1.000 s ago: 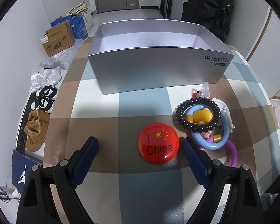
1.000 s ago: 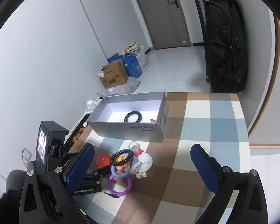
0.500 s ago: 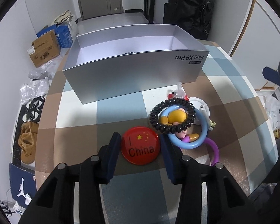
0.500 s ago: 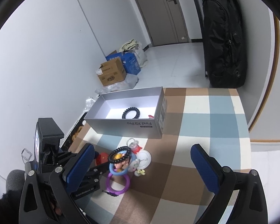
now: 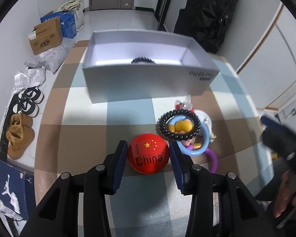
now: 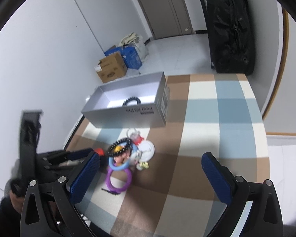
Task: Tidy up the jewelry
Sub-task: 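Close the left gripper on the red 'I China' badge and lift it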
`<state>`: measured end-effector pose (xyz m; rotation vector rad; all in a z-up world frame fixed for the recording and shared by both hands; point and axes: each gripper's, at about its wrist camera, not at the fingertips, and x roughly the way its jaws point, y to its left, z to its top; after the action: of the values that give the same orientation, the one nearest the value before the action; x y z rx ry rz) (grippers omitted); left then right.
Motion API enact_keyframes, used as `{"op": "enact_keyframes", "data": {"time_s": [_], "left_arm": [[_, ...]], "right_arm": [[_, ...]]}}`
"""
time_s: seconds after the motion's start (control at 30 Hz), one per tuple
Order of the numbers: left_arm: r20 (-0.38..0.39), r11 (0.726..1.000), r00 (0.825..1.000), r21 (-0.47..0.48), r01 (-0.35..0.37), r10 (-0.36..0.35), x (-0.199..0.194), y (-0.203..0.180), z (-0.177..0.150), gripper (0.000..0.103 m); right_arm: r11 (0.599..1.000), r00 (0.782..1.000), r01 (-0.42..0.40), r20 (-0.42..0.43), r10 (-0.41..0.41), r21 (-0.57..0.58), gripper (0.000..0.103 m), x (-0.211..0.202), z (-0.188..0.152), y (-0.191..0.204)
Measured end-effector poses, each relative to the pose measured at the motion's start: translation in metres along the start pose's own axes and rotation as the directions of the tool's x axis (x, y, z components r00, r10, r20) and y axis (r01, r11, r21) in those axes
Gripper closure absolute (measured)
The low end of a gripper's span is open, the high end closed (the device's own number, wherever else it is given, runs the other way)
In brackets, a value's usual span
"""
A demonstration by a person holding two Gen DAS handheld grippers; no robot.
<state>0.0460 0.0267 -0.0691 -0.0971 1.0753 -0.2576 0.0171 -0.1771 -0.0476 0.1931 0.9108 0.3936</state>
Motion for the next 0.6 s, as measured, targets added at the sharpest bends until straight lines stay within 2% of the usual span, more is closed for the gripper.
{"op": "enact_keyframes", "data": {"time_s": [0.2, 0.37, 0.53, 0.6], "left_arm": [[0.066, 0.997, 0.997, -0.067, 0.045, -0.041, -0.021, 0.008, 0.004, 0.065], [0.128, 0.984, 0.988, -0.145, 0.104, -0.085, -0.035, 0.020, 0.007, 0.065], [0.162, 0.973, 0.980, -0.180, 0.147, -0.118, -0.042, 0.025, 0.005, 0.065], [0.171, 0.972, 0.978, -0.182, 0.149, -0.118, -0.045, 0.028, 0.006, 0.065]], "right_arm": [[1.000, 0.997, -0.006, -0.072, 0.006, 0.011, 0.000, 0.011, -0.019, 0.008], [1.000, 0.997, -0.007, -0.083, 0.005, -0.017, 0.001, 0.013, -0.029, 0.023], [0.998, 0.994, -0.002, -0.105, -0.005, -0.068, 0.010, 0.024, -0.034, 0.040], [0.997, 0.994, -0.012, -0.105, 0.004, -0.078, 0.018, 0.029, -0.034, 0.045]]}}
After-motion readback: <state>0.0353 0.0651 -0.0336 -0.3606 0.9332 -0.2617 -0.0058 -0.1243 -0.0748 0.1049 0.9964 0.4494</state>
